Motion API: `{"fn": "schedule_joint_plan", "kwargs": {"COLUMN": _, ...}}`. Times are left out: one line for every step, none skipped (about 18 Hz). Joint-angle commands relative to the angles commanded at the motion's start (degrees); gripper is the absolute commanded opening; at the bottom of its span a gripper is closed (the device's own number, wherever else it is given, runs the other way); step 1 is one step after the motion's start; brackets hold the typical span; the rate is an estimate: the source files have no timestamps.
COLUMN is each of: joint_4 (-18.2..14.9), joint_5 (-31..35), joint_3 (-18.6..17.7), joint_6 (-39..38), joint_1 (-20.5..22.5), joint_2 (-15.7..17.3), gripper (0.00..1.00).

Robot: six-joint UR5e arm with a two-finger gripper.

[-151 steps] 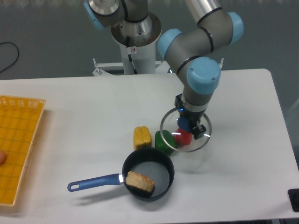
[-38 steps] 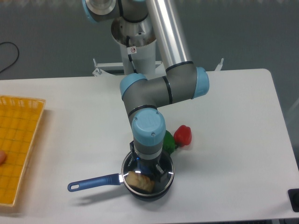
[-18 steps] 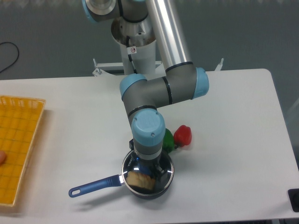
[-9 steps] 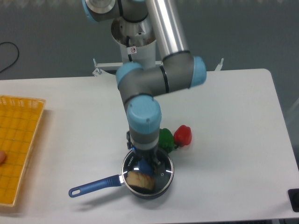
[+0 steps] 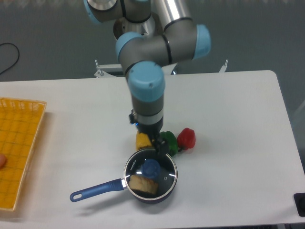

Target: Close the pot lid

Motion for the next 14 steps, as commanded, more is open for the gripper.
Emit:
{"fn": "schedule_joint_plan", "kwargs": {"joint_4": 0.0, "joint_5": 0.0, "joint_3": -0.1, "joint_6": 3.6, "joint_1": 0.9, "joint_2": 0.3, "gripper": 1.0}}
{"fn": "schedule_joint_plan", "kwargs": {"joint_4": -0.1, "joint_5": 0.1, "joint_3": -0.1, "joint_6": 6.6, "joint_1": 2.3, "joint_2": 0.9, "gripper": 1.0}}
{"fn": "schedule_joint_plan", "kwargs": {"joint_4": -0.1, "joint_5": 0.0, "joint_3": -0.4, "joint_6": 9.2, "joint_1": 3.8, "joint_2": 1.1, "gripper": 1.0}}
{"fn": "schedule_joint_plan", "kwargs": {"joint_4": -0.1, "joint_5": 0.0, "joint_3": -0.4, "joint_6": 11.1, "joint_1": 4.8, "joint_2": 1.2, "gripper": 1.0}}
{"fn": "schedule_joint_plan", "kwargs": {"joint_4": 0.0, "joint_5": 0.0, "joint_3": -0.4, "joint_6": 12.2, "joint_1": 6.0, "joint_2": 1.1, "gripper": 1.0}}
{"fn": "schedule_joint_plan", "kwargs": {"joint_4": -0.2, "joint_5": 0.0, "joint_3": -0.4, "joint_6": 13.0, "joint_1": 7.4, "joint_2": 1.1, "gripper": 1.0}}
{"fn": "schedule_joint_plan", "kwargs": {"joint_4": -0.1, "joint_5": 0.1, "joint_3": -0.4, "joint_6": 13.9, "joint_1": 8.6, "joint_2": 1.1, "gripper": 1.0}}
{"fn": "schedule_joint_plan", "kwargs": {"joint_4": -0.1, "joint_5": 0.1, "joint_3": -0.4, "joint_6": 15.6, "joint_1": 9.6, "joint_2": 1.1, "gripper": 1.0}}
{"fn": "schedule_joint_plan", "kwargs": {"joint_4": -0.1, "joint_5": 0.3, "joint_3": -0.4, "joint_6": 17.9, "joint_1": 10.4, "joint_2": 1.1, "gripper": 1.0}}
{"fn": "schedule_joint_plan", "kwargs": {"joint_4": -0.1, "joint_5": 0.3, "joint_3": -0.4, "joint_6": 20.0, "joint_1": 11.1, "joint_2": 1.0, "gripper": 1.0}}
{"fn": "schedule_joint_plan", "kwargs": {"joint_4": 0.0, "joint_5": 0.3, "joint_3": -0.4, "joint_6": 21.1, "joint_1": 11.7, "joint_2": 0.6, "gripper": 1.0}}
{"fn": "schedule_joint_plan", "kwargs": {"joint_4": 0.3, "joint_5": 0.3, "joint_3": -0.5, "joint_6": 21.3, "joint_1": 12.0, "joint_2": 0.4, "gripper": 1.0}}
{"fn": "schedule_joint_plan", "kwargs": {"joint_4": 0.4, "joint_5": 0.2, "joint_3": -0.5, "joint_6": 21.4, "joint_1": 12.1, "joint_2": 0.0, "gripper": 1.0}}
{"fn": "schedule_joint_plan", "kwargs": {"joint_4": 0.6, "joint_5": 0.3, "joint_3": -0.5, "joint_6": 21.3, "joint_1": 12.1, "joint_2": -0.5, "gripper": 1.0}}
